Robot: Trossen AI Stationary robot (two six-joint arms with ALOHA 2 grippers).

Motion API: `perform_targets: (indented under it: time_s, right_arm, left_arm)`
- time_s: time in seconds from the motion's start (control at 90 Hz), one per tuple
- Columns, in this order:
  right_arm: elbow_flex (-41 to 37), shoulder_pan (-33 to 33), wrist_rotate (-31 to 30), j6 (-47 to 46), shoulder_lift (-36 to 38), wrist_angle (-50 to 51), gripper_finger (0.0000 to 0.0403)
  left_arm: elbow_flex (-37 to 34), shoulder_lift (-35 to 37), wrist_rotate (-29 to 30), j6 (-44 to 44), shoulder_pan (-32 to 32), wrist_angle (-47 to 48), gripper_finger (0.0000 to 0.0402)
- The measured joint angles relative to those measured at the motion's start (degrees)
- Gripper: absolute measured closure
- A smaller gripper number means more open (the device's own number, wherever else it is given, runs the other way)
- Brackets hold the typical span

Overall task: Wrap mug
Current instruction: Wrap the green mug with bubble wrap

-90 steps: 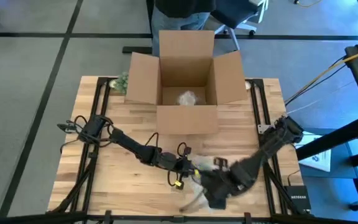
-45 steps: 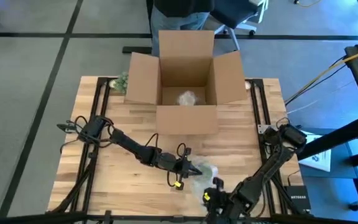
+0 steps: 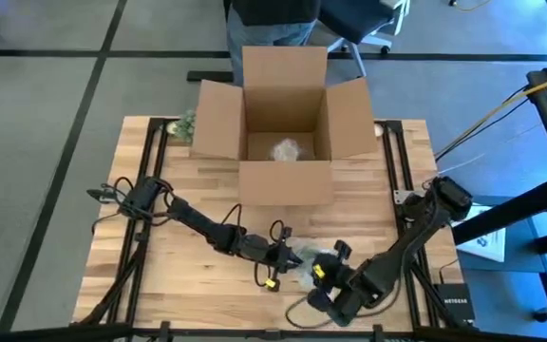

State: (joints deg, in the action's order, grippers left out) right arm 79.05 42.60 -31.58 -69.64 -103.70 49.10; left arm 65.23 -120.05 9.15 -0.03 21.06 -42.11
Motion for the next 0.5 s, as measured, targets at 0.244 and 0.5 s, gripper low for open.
perform_targets:
  time_s: [0.244, 0.5]
  right_arm:
    - [0.1, -7.9, 16.0, 7.8, -0.1, -0.1, 0.0302]
    - [-4.6, -10.1, 21.5, 10.1, 0.1, -5.4, 0.0302]
  left_arm:
    - [0.0, 0.0, 0.1, 0.0, 0.0, 0.4, 0.0402]
    - [-0.1, 4.7, 1.8, 0.0, 0.7, 8.7, 0.0402]
